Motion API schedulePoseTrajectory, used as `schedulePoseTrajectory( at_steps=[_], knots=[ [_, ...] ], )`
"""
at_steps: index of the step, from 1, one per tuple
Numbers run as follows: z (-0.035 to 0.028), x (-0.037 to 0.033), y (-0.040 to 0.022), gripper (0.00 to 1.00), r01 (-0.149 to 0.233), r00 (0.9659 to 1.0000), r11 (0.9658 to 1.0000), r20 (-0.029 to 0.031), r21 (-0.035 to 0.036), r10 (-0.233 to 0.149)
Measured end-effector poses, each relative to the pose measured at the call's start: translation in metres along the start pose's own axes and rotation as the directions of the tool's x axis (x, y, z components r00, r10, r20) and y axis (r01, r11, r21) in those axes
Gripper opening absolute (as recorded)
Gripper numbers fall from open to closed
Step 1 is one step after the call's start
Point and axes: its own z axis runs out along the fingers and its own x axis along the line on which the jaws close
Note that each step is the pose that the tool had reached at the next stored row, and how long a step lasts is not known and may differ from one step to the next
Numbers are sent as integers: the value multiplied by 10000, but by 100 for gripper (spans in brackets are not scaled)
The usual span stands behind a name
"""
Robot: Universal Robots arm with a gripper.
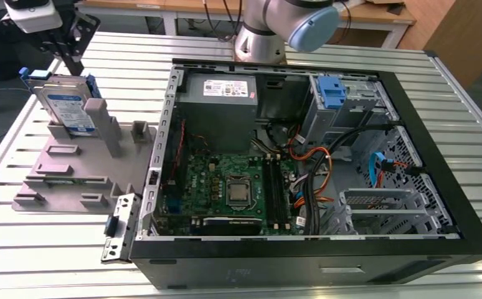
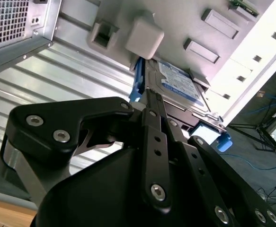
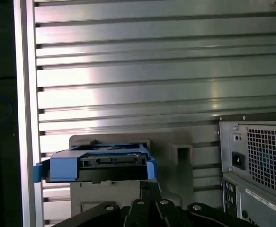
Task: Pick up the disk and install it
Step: 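Reach for the disk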
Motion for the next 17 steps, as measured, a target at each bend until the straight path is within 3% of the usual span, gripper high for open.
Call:
schedulePoseTrajectory(
  at_steps=[6, 11, 12, 17],
  knots=[
    [26, 148, 3, 11, -1, 10000, 10000, 0, 0, 1],
    [51, 214, 0, 11, 19, 10000, 10000, 0, -1, -19],
    [67, 268, 10, 11, 32, 10000, 10000, -3, 0, -32],
    [97, 368, 74, 11, 34, 10000, 10000, -1, -1, -34]
  ],
)
